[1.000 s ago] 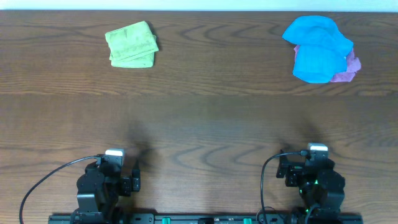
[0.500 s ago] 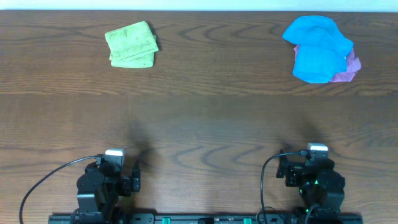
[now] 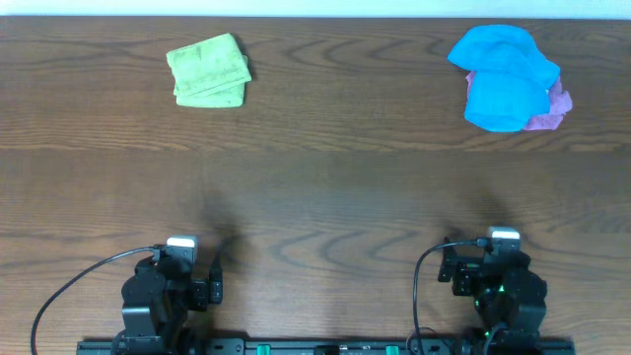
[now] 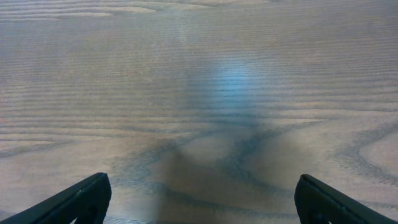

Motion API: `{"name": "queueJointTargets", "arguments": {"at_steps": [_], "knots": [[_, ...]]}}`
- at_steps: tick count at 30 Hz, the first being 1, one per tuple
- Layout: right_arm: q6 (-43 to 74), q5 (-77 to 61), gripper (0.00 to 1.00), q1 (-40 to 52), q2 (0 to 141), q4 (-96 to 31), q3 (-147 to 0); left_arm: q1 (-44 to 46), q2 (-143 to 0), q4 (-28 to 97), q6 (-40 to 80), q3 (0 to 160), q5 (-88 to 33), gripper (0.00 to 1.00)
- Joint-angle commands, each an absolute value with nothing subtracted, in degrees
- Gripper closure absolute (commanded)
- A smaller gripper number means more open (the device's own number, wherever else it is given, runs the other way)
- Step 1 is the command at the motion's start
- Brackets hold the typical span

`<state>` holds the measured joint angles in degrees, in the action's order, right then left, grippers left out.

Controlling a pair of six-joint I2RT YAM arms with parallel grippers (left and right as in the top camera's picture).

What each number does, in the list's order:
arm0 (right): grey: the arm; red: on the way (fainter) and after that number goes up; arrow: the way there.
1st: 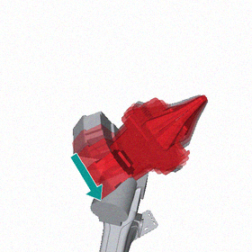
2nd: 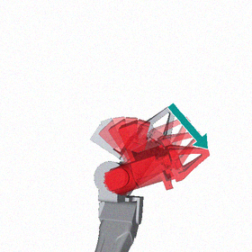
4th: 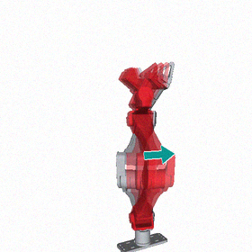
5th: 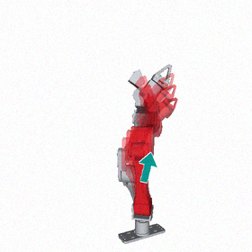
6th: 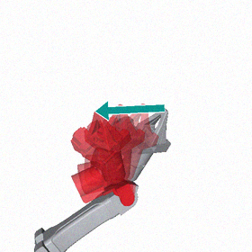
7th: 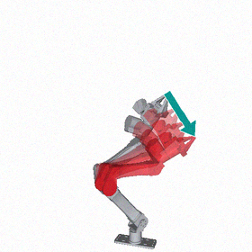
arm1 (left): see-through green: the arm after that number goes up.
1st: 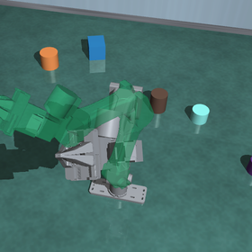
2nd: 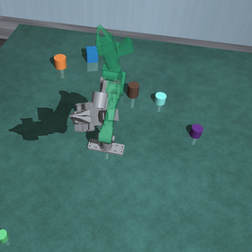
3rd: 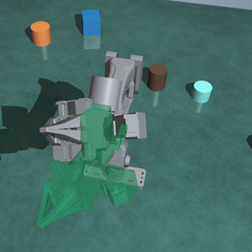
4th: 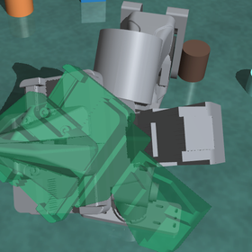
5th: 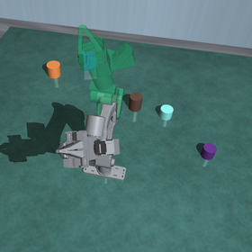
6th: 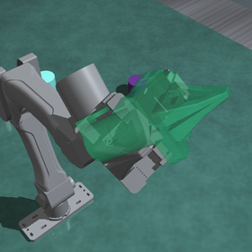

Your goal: Fold the cloth

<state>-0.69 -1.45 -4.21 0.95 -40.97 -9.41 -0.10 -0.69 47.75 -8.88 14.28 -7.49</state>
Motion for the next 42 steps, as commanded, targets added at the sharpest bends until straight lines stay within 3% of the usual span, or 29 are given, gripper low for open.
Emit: {"name": "queueJointTargets", "arguments": {"at_steps": [1,17,21,29,42], "knots": [[-1.34,-0.84,0.01,-4.47,0.34,-41.34,-9.1,0.03,-0.19,51.03,-10.7,13.89,-7.07,0.04],[-1.3,0.01,0.01,-4.49,0.51,-39.38,-9.13,0.03,-0.19,51.03,-10.72,13.89,-7.07,0.04],[3.9,0.23,0.01,-4.93,4.34,-38.52,-11.84,0.03,-0.21,51.03,-10.72,13.89,-7.07,0.04],[9.65,0.23,0.01,-9.47,27.62,-38.7,-29.26,0.03,-0.21,51.03,-10.72,13.89,-7.07,0.05],[11.53,5.41,0.01,-10.87,72.23,-52.93,-78.11,0.03,-0.19,51.05,-10.7,13.89,-7.07,0.04]]}}
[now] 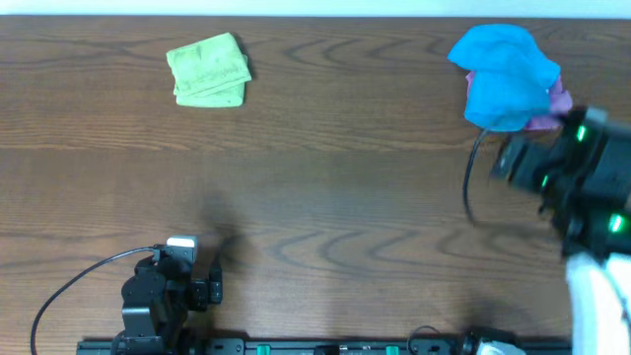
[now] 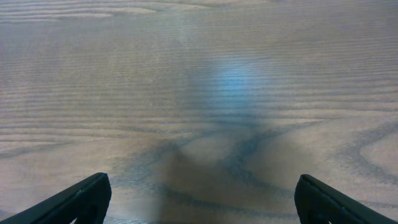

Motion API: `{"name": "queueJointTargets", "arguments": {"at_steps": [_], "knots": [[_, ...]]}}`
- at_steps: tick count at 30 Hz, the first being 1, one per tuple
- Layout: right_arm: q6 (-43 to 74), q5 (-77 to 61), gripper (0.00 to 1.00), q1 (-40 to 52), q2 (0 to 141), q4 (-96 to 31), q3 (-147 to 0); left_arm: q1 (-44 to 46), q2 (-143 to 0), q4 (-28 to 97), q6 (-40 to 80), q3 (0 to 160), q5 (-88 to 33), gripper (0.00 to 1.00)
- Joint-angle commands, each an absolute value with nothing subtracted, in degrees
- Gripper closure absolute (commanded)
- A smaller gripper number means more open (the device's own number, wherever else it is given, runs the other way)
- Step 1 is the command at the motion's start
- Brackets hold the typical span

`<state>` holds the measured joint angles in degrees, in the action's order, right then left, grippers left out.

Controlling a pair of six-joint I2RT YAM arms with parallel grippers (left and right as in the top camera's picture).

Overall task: Fold the cloth
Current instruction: 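Reach the right gripper to the blue cloth and grasp it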

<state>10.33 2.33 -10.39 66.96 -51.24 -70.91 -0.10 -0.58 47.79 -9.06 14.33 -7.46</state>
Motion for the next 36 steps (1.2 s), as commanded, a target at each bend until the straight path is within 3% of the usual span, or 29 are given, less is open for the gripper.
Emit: {"name": "queueJointTargets", "arguments": {"at_steps": [1,7,14,29,36], "knots": [[11.51,6.39,0.01,-10.87,75.33,-54.19,-81.91,0.03,-0.19,51.03,-10.7,13.89,-7.07,0.04],[10.66,8.16,0.01,-12.6,91.92,-59.4,-99.42,0.03,-0.19,51.03,-10.7,13.89,-7.07,0.04],[10.55,7.07,0.01,-14.24,107.07,-59.33,-110.0,0.03,-0.19,51.03,-10.7,13.89,-7.07,0.05],[2.96,5.58,0.01,-14.5,124.14,-41.78,-110.08,0.03,-0.21,51.03,-10.7,13.89,-7.07,0.05],[2.31,5.58,0.06,-14.94,129.47,-38.11,-110.08,0.03,-0.19,51.03,-10.72,13.89,-7.07,0.04]]}}
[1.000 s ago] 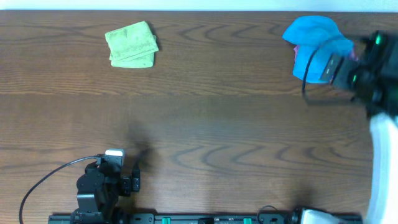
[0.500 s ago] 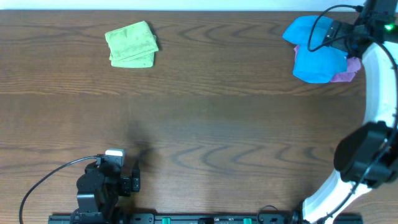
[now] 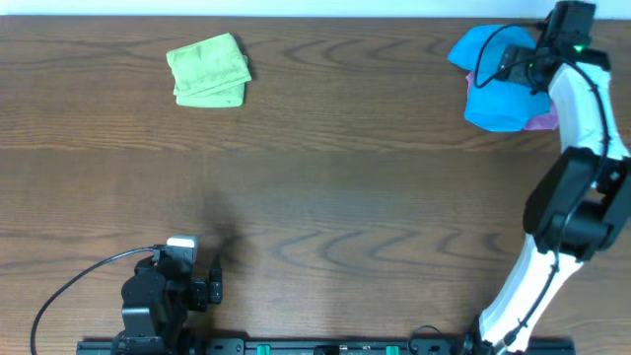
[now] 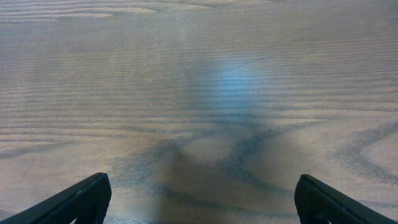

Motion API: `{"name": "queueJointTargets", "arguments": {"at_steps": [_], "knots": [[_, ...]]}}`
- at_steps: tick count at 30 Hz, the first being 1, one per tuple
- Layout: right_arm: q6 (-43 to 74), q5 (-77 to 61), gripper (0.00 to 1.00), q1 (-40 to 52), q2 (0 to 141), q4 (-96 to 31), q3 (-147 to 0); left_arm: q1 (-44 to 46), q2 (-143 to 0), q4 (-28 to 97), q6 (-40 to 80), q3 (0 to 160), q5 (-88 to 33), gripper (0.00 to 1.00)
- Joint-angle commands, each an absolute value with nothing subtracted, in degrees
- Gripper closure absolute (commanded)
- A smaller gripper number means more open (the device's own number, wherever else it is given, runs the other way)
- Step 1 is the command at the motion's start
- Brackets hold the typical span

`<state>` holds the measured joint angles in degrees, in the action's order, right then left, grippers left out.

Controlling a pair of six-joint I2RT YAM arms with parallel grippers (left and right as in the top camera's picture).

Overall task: Fold the cloth
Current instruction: 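Reach the right gripper to the blue cloth and grasp it, then lift the blue cloth off the purple cloth and carry it toward center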

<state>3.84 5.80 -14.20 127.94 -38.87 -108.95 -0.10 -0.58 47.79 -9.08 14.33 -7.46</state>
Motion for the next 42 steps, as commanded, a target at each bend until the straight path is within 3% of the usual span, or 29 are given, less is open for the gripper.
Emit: {"name": "queueJointTargets", "arguments": {"at_steps": [1,6,8,16,19,28,42], "knots": [[2.09,5.54,0.07,-14.98,130.04,-37.8,-110.08,0.03,-0.19,51.03,-10.72,13.89,-7.07,0.04],[2.04,5.54,0.14,-15.35,132.33,-37.01,-110.08,0.03,-0.21,51.03,-10.72,13.89,-7.07,0.05],[2.04,5.54,0.23,-15.38,132.81,-36.8,-110.08,0.03,-0.21,51.03,-10.7,13.89,-7.07,0.05],[2.0,5.58,0.7,-15.35,132.9,-36.42,-110.08,0.03,-0.21,51.03,-10.7,13.89,-7.07,0.04],[0.47,5.58,0.99,-15.27,132.07,-36.97,-110.13,0.03,-0.19,51.03,-10.72,13.89,-7.07,0.05],[-2.31,4.51,0.99,-12.6,121.43,-42.26,-110.15,0.03,-0.19,51.03,-10.7,13.89,-7.07,0.04],[-4.99,2.52,0.99,2.76,107.94,-68.51,-110.15,0.03,-0.19,51.03,-10.7,13.89,-7.07,0.05]]}}
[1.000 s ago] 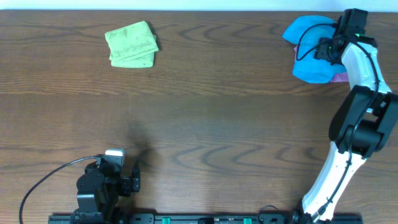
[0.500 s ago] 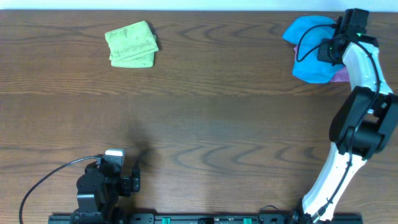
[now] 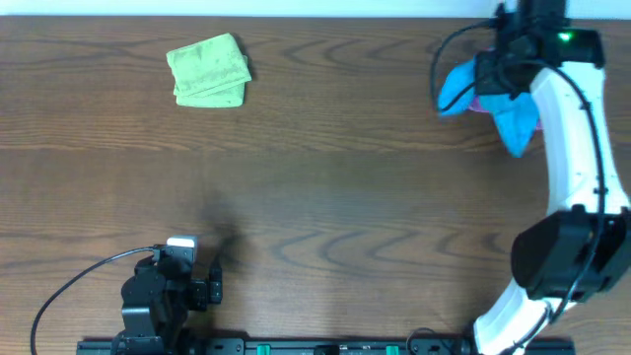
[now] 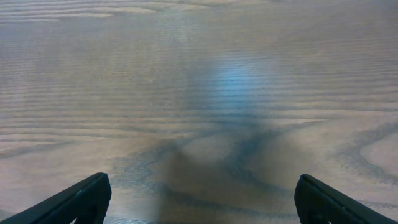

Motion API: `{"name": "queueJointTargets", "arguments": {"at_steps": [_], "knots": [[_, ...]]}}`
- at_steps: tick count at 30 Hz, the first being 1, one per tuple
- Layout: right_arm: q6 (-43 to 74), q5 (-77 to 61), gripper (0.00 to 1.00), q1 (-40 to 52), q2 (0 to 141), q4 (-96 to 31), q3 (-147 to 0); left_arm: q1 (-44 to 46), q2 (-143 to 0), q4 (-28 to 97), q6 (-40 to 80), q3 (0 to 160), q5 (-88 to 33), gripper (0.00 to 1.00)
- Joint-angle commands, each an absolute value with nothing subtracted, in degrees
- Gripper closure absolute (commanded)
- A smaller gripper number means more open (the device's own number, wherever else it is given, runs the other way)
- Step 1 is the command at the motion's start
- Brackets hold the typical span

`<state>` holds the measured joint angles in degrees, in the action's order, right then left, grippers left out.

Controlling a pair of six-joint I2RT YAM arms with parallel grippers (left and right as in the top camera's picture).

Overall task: Fold the cloth
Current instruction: 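Lift the blue cloth off the purple cloth and carry it toward center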

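Note:
A blue cloth (image 3: 455, 89) hangs bunched at the far right of the table, one flap to the left and another (image 3: 520, 126) trailing toward the near side. My right gripper (image 3: 496, 81) is over it and seems shut on its middle, with the fingers hidden under the wrist. My left gripper (image 3: 213, 284) rests at the near left edge. In the left wrist view it (image 4: 202, 182) stands open over bare wood, nothing between its fingers (image 4: 87, 198).
A green cloth (image 3: 207, 69), folded, lies at the far left. A bit of pink cloth (image 3: 476, 105) shows beneath the blue one. The brown wooden table (image 3: 315, 187) stretches between them. The white right arm (image 3: 567, 148) runs along the right side.
The right gripper sat at the blue cloth's far right edge; now it is further left over the cloth, which is pulled up out of its flat heap into a bunched shape. The left arm is unchanged.
Both arms rested at the near edge with the blue cloth lying in a heap on the pink one. The right arm was then out near the heap, then at its far edge. Now the cloth is gathered under that gripper. The left arm has stayed parked.

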<state>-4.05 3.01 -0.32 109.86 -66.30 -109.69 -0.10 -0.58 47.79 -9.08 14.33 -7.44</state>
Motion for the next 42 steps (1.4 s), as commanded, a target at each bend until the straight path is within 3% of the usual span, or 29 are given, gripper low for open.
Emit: {"name": "queueJointTargets", "arguments": {"at_steps": [1,18,31,36,42], "knots": [[-4.99,2.52,0.99,4.1,107.42,-69.97,-110.13,0.03,-0.21,51.03,-10.7,13.89,-7.07,0.05],[-3.03,-4.16,0.99,33.12,95.61,-87.72,-110.15,0.03,-0.19,51.03,-10.7,13.89,-7.07,0.04],[8.23,-4.95,0.99,58.94,86.26,-88.92,-110.13,0.03,-0.21,51.03,-10.72,13.89,-7.05,0.05],[9.82,-2.61,0.99,61.41,85.93,-89.14,-110.13,0.03,-0.19,51.03,-10.72,13.89,-7.03,0.05],[9.63,8.73,0.99,57.63,87.61,-89.14,-109.67,0.03,-0.19,51.0,-10.72,13.89,-7.03,0.05]]}}
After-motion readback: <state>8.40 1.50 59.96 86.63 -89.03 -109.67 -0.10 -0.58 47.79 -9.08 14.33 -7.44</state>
